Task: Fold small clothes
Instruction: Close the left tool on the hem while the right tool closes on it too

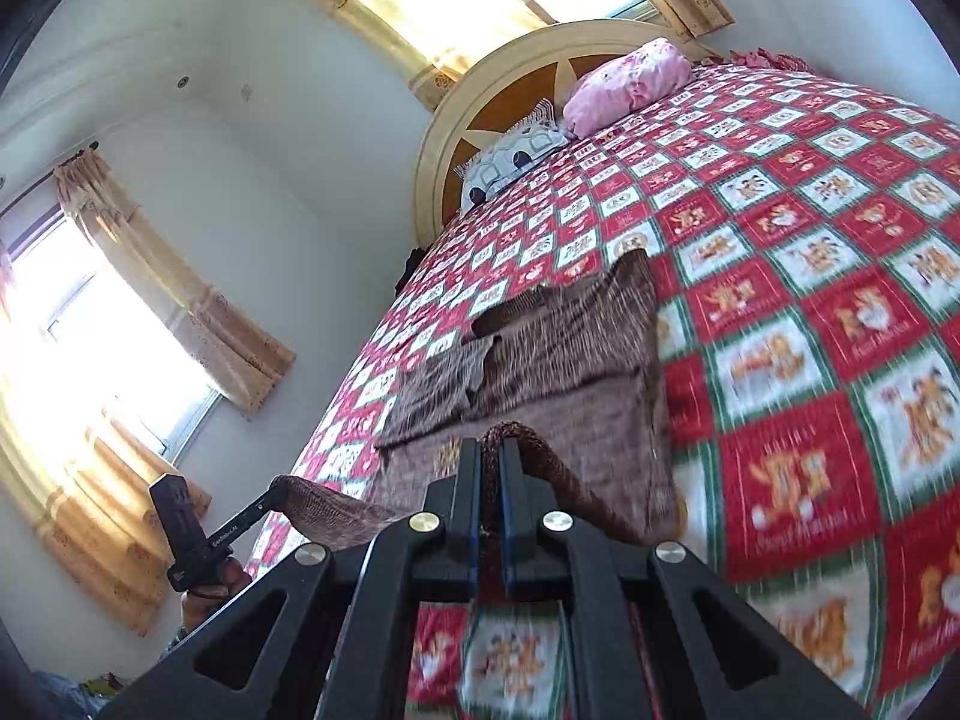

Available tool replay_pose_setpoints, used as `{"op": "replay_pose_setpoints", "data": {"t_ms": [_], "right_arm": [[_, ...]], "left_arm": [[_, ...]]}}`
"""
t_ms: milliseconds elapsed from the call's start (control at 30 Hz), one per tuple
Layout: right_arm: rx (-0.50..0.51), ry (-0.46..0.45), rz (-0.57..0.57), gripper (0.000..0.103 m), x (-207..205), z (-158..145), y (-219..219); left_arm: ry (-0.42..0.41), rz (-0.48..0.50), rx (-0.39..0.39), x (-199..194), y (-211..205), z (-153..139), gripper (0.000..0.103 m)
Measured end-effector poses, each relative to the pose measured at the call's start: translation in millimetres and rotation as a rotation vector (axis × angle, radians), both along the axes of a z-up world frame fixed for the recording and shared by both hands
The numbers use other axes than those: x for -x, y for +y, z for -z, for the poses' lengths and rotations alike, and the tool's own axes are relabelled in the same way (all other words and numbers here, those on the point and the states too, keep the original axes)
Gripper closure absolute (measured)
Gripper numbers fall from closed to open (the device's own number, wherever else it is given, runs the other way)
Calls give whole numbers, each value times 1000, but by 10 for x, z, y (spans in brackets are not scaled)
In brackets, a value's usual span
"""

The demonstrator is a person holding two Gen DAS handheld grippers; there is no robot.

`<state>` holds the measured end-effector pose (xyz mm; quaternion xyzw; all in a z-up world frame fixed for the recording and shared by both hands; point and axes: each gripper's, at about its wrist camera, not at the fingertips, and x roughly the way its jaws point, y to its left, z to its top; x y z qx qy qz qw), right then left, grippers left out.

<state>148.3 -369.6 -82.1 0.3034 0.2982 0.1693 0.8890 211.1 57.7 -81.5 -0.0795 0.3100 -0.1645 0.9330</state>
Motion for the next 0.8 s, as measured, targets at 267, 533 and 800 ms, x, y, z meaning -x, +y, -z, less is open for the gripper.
{"op": "replay_pose_setpoints", "data": {"t_ms": [267,533,800], "right_arm": [[-26,10,15,99,-715,-164,-91],[-6,61,19,99,-1499,-113,-106],[-21,154,42,99,-2188,208,-192]], "left_arm": [[17,-49,24,-615,77,-80,96],[87,-78,28,-1341,116,88,96],[139,-71,3,-1952,29,248,96]]}}
